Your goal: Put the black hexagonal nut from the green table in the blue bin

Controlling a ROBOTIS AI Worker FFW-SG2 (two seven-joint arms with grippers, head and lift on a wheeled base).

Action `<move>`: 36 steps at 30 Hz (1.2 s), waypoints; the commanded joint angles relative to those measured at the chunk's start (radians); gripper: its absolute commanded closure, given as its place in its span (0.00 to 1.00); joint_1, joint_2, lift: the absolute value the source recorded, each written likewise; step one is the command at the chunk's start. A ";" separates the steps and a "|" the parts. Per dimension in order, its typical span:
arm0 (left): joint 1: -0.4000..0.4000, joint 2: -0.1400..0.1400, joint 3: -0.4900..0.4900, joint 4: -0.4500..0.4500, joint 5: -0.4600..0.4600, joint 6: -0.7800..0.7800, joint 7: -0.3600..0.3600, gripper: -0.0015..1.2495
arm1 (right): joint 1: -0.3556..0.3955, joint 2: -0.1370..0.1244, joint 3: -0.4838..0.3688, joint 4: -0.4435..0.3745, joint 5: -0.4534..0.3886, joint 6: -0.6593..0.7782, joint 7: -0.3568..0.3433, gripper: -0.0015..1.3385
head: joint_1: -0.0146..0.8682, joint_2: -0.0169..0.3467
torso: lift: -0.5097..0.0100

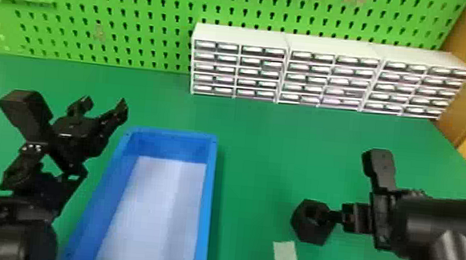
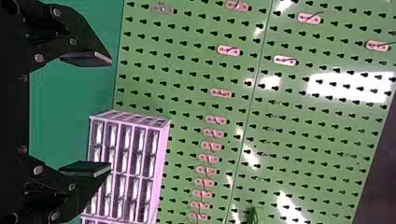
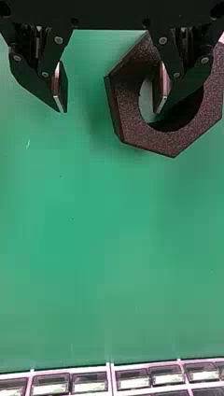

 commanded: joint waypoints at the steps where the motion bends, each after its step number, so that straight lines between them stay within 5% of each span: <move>1: 0.000 0.000 0.000 0.000 0.000 0.000 0.000 0.37 | 0.004 0.000 -0.002 0.012 -0.006 -0.016 0.000 0.40 | 0.80 0.07 | 0.79; 36: 0.003 0.000 0.000 0.001 0.000 0.000 0.000 0.37 | 0.011 0.000 0.000 0.035 -0.017 -0.035 0.000 0.43 | 0.80 0.07 | 0.79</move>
